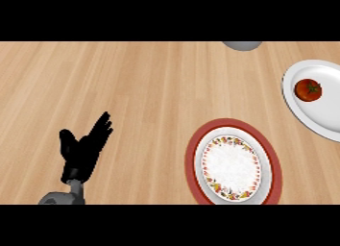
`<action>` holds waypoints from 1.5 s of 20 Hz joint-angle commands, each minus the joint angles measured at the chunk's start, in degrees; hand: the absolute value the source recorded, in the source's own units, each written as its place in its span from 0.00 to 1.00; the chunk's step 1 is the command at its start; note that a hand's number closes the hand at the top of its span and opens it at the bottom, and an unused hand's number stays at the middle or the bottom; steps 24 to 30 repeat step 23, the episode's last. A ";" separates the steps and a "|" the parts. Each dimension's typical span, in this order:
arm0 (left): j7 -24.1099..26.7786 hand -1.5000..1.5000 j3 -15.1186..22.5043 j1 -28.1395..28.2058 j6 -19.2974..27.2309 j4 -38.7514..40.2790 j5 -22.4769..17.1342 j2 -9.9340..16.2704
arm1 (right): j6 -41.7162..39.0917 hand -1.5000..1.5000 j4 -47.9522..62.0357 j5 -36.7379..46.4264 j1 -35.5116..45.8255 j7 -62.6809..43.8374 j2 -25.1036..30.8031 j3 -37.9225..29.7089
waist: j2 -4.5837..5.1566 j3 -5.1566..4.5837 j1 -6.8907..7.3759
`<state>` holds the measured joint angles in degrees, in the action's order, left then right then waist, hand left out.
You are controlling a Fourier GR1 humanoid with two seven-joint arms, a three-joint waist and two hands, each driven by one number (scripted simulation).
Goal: Pick the tomato from the plate and place it in the plate
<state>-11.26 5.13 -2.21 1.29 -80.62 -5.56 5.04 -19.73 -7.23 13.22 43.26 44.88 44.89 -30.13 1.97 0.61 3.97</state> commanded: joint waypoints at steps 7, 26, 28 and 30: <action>-0.33 0.50 -1.24 1.50 -0.32 0.32 -0.81 0.72 | -17.73 0.00 -1.65 1.40 -7.21 5.82 5.21 2.41 | -0.40 0.04 -1.20; -2.86 0.50 -1.08 0.91 0.64 -1.91 -0.57 0.53 | -15.50 0.00 -5.99 2.99 -17.64 13.46 8.00 6.45 | -0.88 0.17 -2.06; -2.86 0.50 -1.08 0.91 0.64 -1.91 -0.57 0.53 | -15.50 0.00 -5.99 2.99 -17.64 13.46 8.00 6.45 | -0.88 0.17 -2.06; -2.86 0.50 -1.08 0.91 0.64 -1.91 -0.57 0.53 | -15.50 0.00 -5.99 2.99 -17.64 13.46 8.00 6.45 | -0.88 0.17 -2.06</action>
